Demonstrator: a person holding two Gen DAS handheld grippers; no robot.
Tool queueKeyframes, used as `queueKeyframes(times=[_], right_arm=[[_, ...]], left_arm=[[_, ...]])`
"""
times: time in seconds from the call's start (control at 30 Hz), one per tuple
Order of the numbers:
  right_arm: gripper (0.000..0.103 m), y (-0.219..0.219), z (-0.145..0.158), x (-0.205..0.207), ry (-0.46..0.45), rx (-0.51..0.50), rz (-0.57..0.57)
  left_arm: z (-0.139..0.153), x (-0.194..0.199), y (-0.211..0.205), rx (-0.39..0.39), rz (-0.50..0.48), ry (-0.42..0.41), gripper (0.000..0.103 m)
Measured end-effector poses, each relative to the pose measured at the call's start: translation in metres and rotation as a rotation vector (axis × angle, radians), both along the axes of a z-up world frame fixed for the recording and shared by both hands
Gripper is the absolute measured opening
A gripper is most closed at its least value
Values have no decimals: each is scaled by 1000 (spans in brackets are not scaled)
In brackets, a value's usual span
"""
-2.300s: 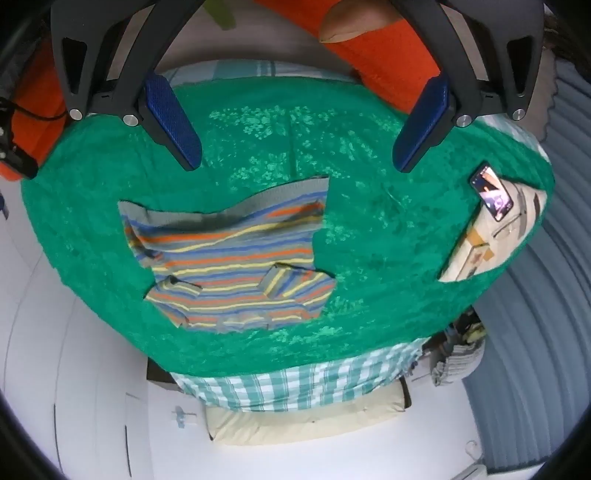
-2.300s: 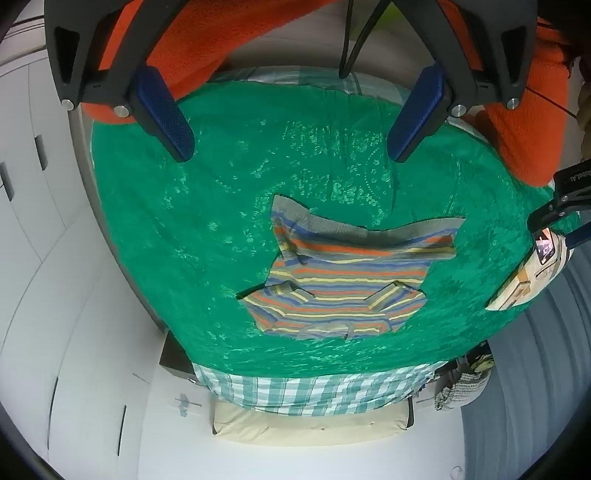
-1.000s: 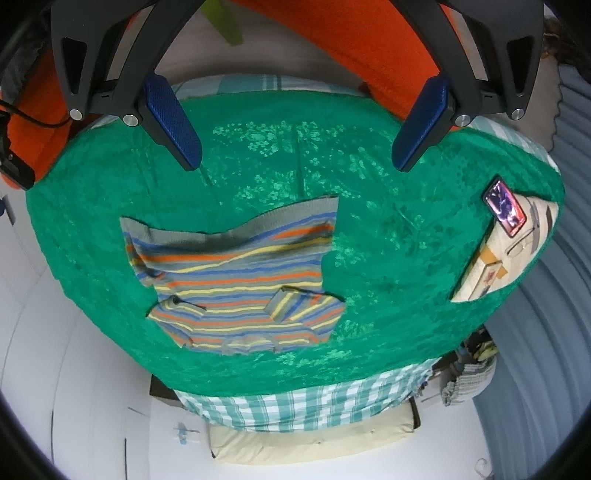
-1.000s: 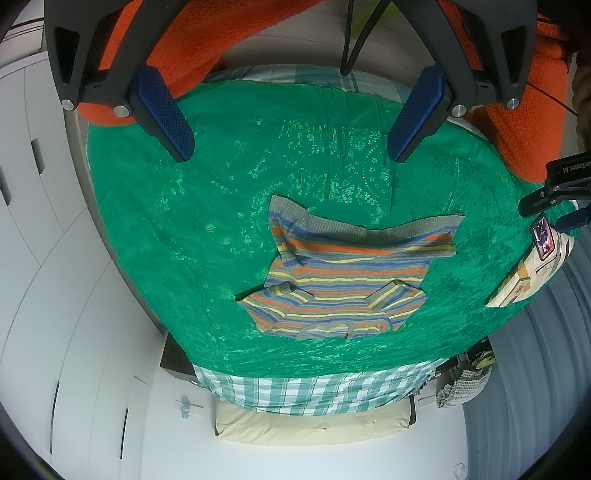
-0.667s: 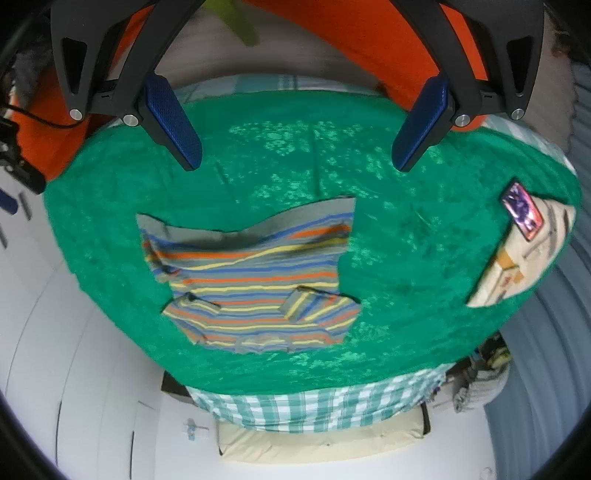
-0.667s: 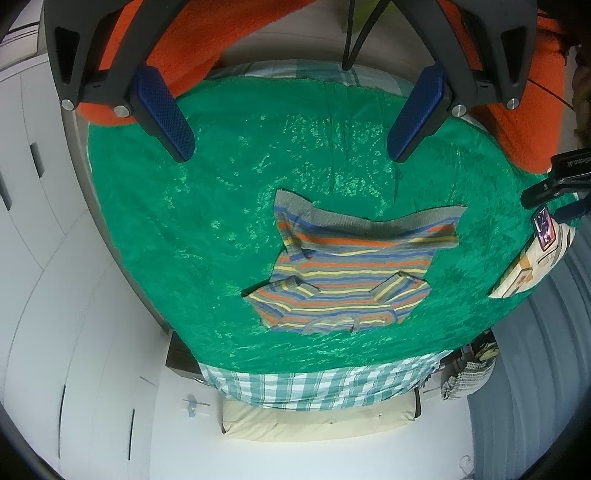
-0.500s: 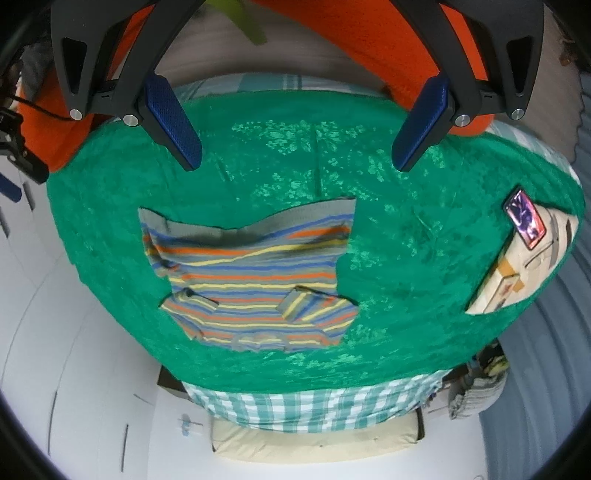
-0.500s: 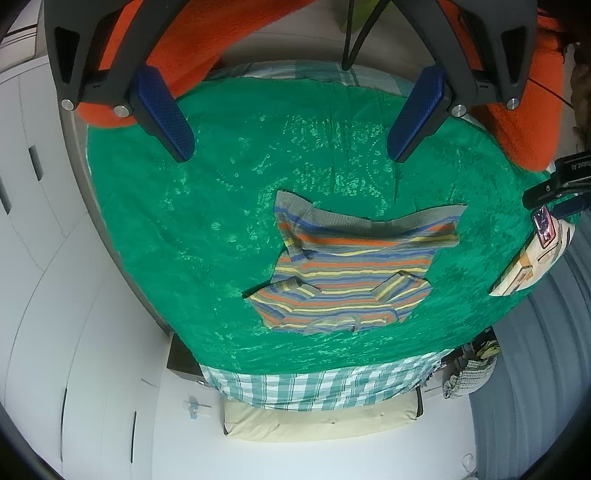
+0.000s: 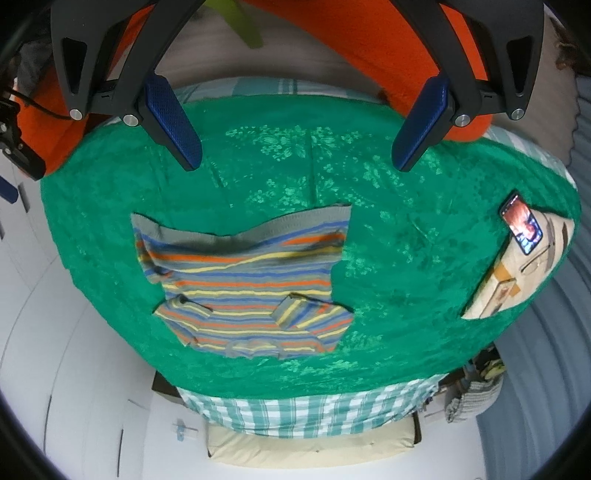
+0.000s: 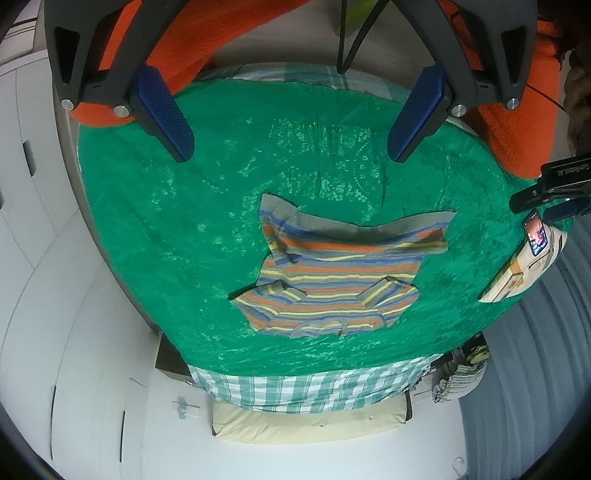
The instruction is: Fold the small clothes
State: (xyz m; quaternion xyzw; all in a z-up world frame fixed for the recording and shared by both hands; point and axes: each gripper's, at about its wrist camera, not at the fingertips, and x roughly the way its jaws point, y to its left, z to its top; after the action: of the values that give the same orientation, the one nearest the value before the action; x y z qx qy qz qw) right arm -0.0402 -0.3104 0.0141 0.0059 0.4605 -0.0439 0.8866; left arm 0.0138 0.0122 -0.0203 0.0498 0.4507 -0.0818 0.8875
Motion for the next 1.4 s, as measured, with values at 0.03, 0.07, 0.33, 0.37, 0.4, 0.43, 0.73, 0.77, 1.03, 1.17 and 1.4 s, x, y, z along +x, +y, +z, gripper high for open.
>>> queueKeyframes(times=[0.03,0.07,0.33,0.37,0.4,0.43,0.73,0.77,1.03,1.17,1.4], right_arm=[[103,0,0,0,-1,-1,1],[103,0,0,1,-1,-2,1],[103,3,1,3,7,0,7],[103,3,1,4,7,0,8],[103,3,1,4,8,0,9],[103,3,1,5,8,-1,10],[103,7,-2,5,15,2,19],[103,7,-3,5,16,3,18],[103,7,-4,5,18,6,16],[103,7,-6,5,22,7,14],[103,8,-8,5,26,8,12]], left_arm=[[0,0,0,-2,-1,-1,103],[1,0,0,-3,-2,-1,103],[0,1,-4,0,-4,4,103],[1,1,-4,-1,-4,3,103],[1,1,-4,-2,-4,3,103],[1,1,-5,-2,-3,4,103],[-2,2,-3,0,3,10,103],[-2,2,-4,2,4,11,103],[-4,3,-1,3,6,13,103],[-6,3,1,2,7,18,103],[-9,3,2,6,9,21,103]])
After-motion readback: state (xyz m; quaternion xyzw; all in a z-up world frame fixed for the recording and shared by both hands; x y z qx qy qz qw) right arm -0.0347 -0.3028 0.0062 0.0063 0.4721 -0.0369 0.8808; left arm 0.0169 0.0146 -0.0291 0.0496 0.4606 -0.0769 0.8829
